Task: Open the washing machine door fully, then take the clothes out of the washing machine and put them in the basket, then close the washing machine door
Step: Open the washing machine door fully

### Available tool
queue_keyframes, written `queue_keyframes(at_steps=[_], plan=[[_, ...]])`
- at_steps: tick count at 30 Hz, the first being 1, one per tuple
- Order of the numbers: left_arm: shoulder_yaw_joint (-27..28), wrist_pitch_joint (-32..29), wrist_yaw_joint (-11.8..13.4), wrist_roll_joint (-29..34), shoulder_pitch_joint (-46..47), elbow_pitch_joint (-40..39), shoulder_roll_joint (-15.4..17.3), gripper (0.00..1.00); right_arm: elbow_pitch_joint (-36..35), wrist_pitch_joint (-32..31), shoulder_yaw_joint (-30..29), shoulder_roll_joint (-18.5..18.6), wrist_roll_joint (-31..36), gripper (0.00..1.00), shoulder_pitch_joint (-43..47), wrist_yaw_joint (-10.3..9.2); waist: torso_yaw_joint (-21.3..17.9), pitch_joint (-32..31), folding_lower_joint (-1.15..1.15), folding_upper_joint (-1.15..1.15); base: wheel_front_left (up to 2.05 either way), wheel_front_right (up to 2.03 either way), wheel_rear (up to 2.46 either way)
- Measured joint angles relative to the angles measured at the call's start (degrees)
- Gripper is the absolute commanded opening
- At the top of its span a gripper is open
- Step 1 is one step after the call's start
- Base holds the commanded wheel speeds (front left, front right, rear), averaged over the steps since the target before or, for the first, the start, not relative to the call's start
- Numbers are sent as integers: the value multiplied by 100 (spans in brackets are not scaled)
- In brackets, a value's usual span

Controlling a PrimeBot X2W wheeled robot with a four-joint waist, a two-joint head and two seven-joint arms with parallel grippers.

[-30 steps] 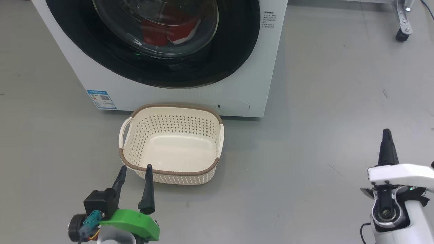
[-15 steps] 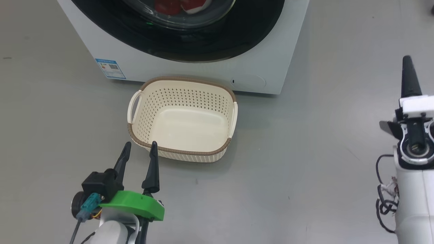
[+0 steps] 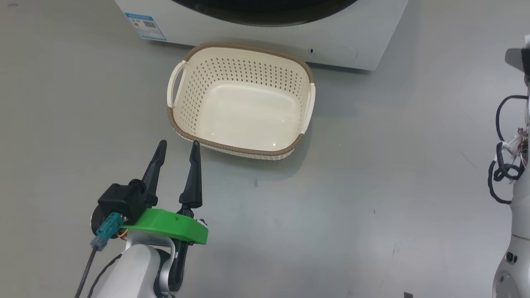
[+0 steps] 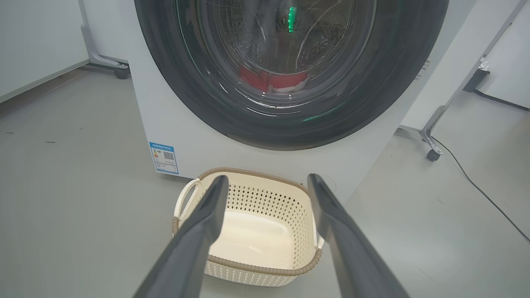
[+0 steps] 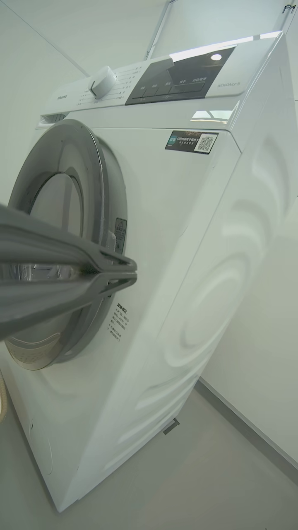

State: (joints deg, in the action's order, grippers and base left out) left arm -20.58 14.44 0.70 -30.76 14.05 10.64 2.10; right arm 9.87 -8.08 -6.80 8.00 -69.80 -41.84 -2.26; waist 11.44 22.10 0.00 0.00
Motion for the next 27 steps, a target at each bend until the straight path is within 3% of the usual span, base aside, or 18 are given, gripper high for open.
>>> queue_keyframes(at_steps=[14, 27], plan=[[-179, 0, -1, -105, 461, -74, -20, 100, 481, -474, 42, 47, -290, 0, -1289, -345, 368, 802, 0, 0, 0, 0, 0], [-334, 0, -1, -360, 599, -77, -27, 100, 1174, -993, -10, 87, -635, 0, -2251, -455, 691, 1236, 0, 0, 0, 0, 0]])
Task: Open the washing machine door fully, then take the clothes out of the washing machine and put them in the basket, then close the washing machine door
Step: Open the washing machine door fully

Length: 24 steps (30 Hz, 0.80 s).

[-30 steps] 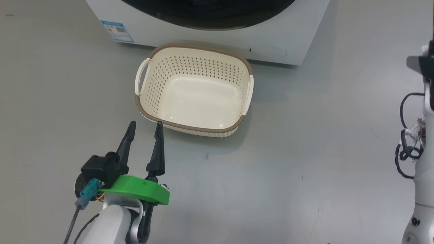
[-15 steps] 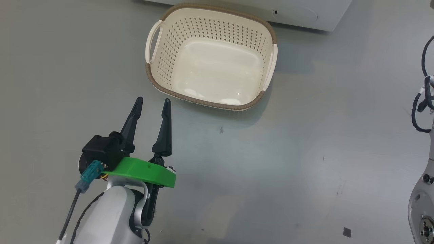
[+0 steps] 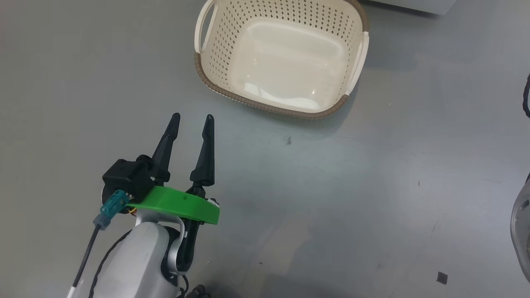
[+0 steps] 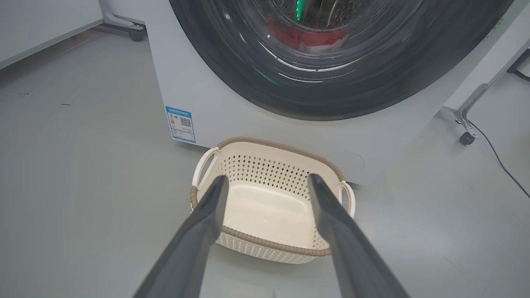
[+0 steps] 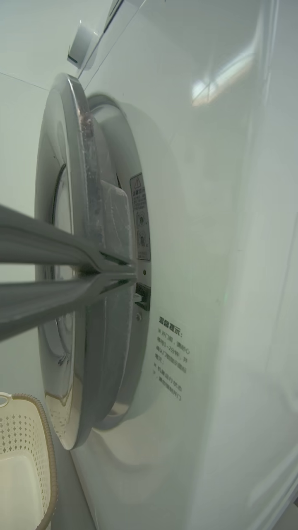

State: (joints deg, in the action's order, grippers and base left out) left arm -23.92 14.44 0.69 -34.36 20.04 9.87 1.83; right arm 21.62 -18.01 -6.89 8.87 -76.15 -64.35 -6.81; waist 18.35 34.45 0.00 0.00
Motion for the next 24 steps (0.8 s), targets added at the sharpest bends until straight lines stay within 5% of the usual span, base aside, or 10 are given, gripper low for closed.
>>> queue_keyframes(at_steps=[24], plan=[[-98, 0, 1, -167, 141, 10, -29, 100, 1149, -699, 97, 153, -197, 0, -1209, -43, 232, 237, 0, 0, 0, 0, 0]])
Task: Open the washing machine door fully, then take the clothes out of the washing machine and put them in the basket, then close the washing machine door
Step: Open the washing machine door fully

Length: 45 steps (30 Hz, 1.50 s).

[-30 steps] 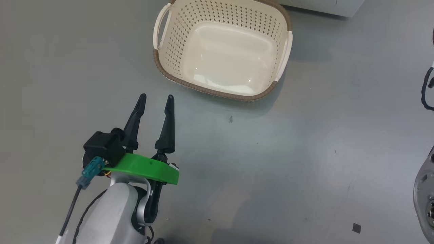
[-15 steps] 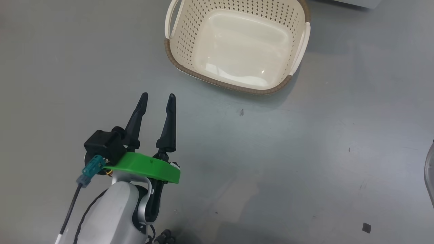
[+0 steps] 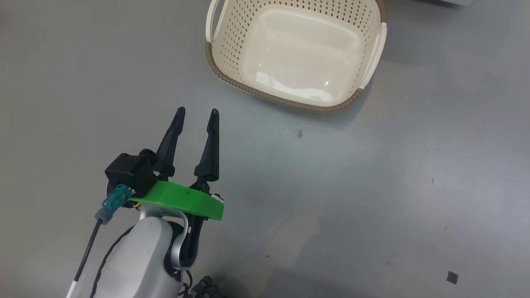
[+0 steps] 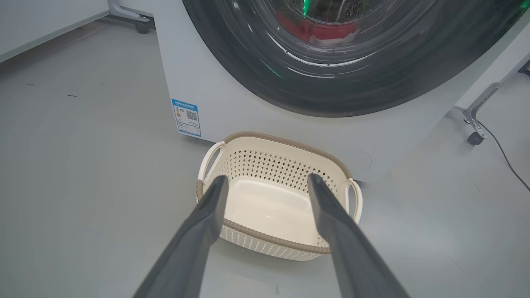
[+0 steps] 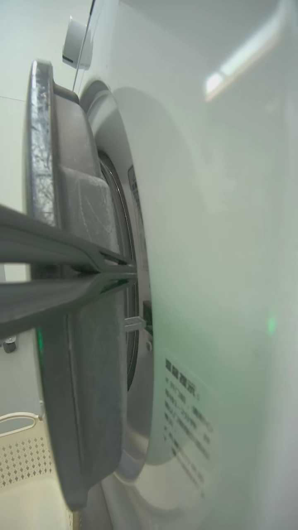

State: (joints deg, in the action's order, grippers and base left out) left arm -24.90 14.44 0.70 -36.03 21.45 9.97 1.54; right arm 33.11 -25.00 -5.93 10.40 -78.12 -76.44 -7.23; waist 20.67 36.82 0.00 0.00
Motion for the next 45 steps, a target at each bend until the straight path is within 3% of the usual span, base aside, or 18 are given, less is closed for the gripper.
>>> queue_keyframes(at_steps=[27, 45], plan=[[-133, 0, 2, 0, 31, 19, -1, 100, 757, -725, 1, 148, -203, 0, -319, -1, -45, -63, 0, 0, 0, 0, 0], [-101, 0, 8, 93, 31, 130, 0, 100, 1028, -1076, 101, 40, -297, 0, -159, 8, -162, -354, 0, 0, 0, 0, 0]])
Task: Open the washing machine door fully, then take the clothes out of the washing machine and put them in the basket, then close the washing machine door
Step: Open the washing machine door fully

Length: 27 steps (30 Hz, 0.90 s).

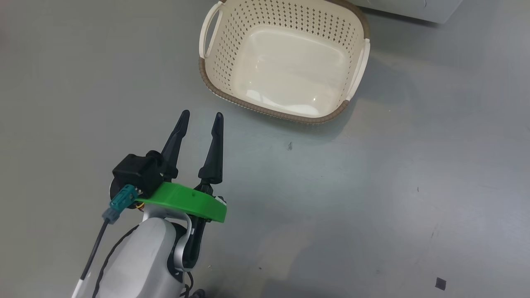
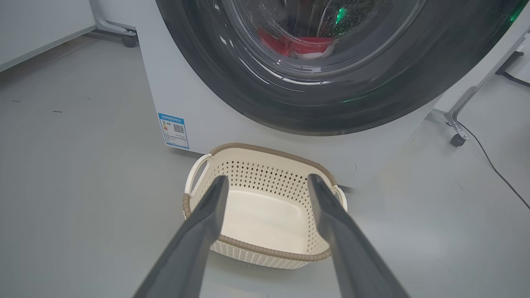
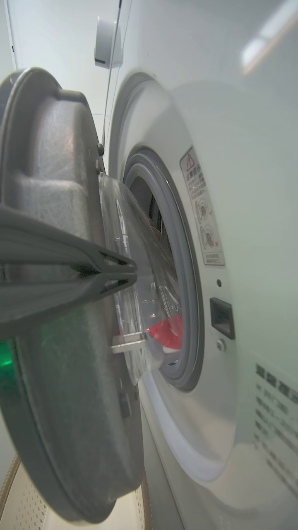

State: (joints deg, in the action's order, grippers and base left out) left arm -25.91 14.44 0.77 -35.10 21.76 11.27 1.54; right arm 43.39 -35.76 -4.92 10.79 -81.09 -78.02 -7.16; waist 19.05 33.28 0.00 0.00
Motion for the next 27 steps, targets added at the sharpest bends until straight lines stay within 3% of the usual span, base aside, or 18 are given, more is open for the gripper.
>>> queue_keyframes(at_steps=[27], plan=[[110, 0, 45, 134, -10, 122, 1, 100, 256, -199, 135, -133, 3, 0, 521, 113, -194, -461, 0, 0, 0, 0, 0]])
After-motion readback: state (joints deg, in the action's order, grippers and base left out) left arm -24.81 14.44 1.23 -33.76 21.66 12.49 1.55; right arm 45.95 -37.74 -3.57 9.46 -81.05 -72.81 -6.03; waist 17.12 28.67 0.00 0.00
